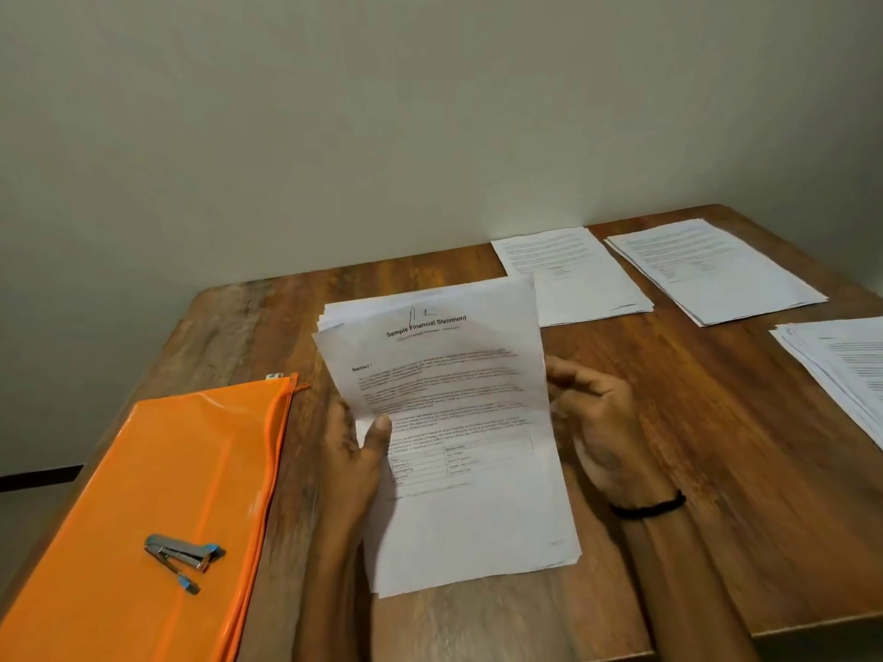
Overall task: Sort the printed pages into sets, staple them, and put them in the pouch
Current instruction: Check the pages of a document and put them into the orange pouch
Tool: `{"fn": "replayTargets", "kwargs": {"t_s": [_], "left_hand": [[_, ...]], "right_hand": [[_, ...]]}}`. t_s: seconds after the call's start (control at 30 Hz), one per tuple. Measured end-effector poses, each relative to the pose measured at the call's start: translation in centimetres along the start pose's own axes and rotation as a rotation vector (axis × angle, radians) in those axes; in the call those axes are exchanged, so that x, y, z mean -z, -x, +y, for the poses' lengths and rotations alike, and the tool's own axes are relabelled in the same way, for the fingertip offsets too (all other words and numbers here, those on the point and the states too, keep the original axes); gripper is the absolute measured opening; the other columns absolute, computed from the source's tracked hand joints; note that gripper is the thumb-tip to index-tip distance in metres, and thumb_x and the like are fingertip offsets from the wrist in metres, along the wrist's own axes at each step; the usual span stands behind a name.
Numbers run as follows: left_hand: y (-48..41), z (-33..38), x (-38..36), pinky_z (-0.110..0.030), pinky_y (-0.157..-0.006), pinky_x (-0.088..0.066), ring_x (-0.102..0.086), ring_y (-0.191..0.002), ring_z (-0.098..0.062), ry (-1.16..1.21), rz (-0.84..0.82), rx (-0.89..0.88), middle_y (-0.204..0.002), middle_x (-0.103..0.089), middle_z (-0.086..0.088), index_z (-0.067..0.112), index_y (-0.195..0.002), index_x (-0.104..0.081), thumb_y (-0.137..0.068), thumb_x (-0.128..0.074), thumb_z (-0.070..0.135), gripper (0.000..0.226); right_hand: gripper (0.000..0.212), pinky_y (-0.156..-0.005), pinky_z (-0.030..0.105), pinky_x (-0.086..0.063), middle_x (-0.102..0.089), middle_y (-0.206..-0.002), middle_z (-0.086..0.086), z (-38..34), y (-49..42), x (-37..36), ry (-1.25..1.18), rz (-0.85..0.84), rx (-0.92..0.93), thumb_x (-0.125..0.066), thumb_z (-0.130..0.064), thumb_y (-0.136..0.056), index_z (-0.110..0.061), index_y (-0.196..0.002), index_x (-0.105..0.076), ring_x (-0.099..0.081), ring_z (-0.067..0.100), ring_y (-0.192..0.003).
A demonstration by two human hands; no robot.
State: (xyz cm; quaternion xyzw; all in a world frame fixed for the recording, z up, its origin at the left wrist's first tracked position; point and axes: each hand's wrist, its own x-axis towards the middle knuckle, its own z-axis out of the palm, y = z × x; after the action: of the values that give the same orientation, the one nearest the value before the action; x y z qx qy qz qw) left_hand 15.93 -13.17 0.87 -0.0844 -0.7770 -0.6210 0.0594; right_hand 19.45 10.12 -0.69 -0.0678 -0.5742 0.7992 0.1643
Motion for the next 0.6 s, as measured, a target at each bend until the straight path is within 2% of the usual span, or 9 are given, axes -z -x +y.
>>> {"fn": "replayTargets", "kwargs": {"t_s": [0.07,0.13,0.23,0.3,0.37,0.43,0.53,0.6], "left_hand": [[0.0,-0.1,0.2,0.009,-0.073,-0.033,-0.043,-0.091,0.037,-0.047,-0.02,-0.017,-0.104,-0.054,0.032,-0.002,-0.134,-0.051,-0.096,-0.054,-0.01,0.039],[0.0,0.2,0.3,0.009,-0.074,-0.032,-0.041,-0.093,0.038,-0.095,-0.015,-0.038,-0.108,-0.05,0.025,-0.004,-0.136,-0.051,-0.095,-0.055,-0.01,0.041],[0.1,0.6,0.2,0.009,-0.078,-0.031,-0.039,-0.097,0.039,-0.163,-0.048,-0.068,-0.11,-0.047,0.024,-0.01,-0.134,-0.05,-0.093,-0.054,-0.016,0.042],[0.4,0.8,0.2,0.009,-0.077,-0.031,-0.04,-0.096,0.039,-0.155,-0.051,-0.068,-0.11,-0.047,0.024,-0.009,-0.135,-0.049,-0.093,-0.054,-0.016,0.043],[0.5,0.7,0.2,0.01,-0.077,-0.031,-0.039,-0.094,0.04,-0.141,-0.056,-0.071,-0.111,-0.048,0.023,-0.008,-0.135,-0.049,-0.093,-0.055,-0.015,0.043],[0.5,0.7,0.2,0.011,-0.077,-0.029,-0.037,-0.095,0.041,-0.133,-0.052,-0.085,-0.115,-0.055,0.025,-0.006,-0.133,-0.05,-0.093,-0.055,-0.015,0.042],[0.5,0.5,0.4,0.009,-0.078,-0.031,-0.04,-0.096,0.039,-0.13,-0.07,-0.053,-0.1,-0.059,0.047,0.001,-0.127,-0.052,-0.093,-0.055,-0.015,0.038],[0.3,-0.2,0.4,0.007,-0.077,-0.035,-0.046,-0.096,0.034,-0.117,-0.061,-0.05,-0.102,-0.062,0.031,-0.002,-0.127,-0.054,-0.093,-0.055,-0.014,0.036]], "right_hand": [[0.045,-0.077,0.034,-0.058,-0.075,-0.107,0.012,-0.6,-0.4,-0.1,-0.075,0.012,-0.015,-0.036,0.014,-0.086,-0.005,-0.088,-0.077,-0.07,0.031,-0.098],[0.049,-0.076,0.035,-0.059,-0.075,-0.11,0.008,-1.2,-0.7,-0.1,-0.035,-0.012,-0.001,-0.036,0.01,-0.091,-0.011,-0.075,-0.078,-0.071,0.024,-0.096],[0.03,-0.082,0.045,-0.061,-0.073,-0.113,0.008,-1.7,-1.6,-0.2,0.232,-0.012,0.124,-0.049,0.005,-0.099,-0.006,-0.093,-0.076,-0.07,0.029,-0.102],[0.014,-0.083,0.043,-0.061,-0.074,-0.108,0.005,-2.0,-1.8,-0.6,0.302,-0.007,0.205,-0.064,-0.003,-0.093,-0.01,-0.098,-0.075,-0.071,0.027,-0.1],[0.02,-0.081,0.036,-0.061,-0.075,-0.104,-0.005,-2.3,-1.7,-1.1,0.33,0.018,0.236,-0.075,-0.014,-0.083,-0.021,-0.102,-0.073,-0.071,0.019,-0.099],[0.033,-0.075,0.029,-0.061,-0.073,-0.096,-0.01,-2.4,-1.7,-1.6,0.362,0.08,0.264,-0.079,-0.014,-0.08,-0.026,-0.109,-0.067,-0.071,0.015,-0.094],[0.038,-0.068,0.025,-0.06,-0.07,-0.081,-0.012,-1.9,-1.4,-2.0,0.368,0.192,0.335,-0.079,-0.008,-0.082,-0.02,-0.112,-0.06,-0.072,0.012,-0.08],[0.028,-0.068,0.029,-0.061,-0.072,-0.086,-0.013,-1.5,-1.0,-2.1,0.395,0.199,0.383,-0.078,-0.01,-0.084,-0.018,-0.105,-0.062,-0.072,0.012,-0.083]]}}
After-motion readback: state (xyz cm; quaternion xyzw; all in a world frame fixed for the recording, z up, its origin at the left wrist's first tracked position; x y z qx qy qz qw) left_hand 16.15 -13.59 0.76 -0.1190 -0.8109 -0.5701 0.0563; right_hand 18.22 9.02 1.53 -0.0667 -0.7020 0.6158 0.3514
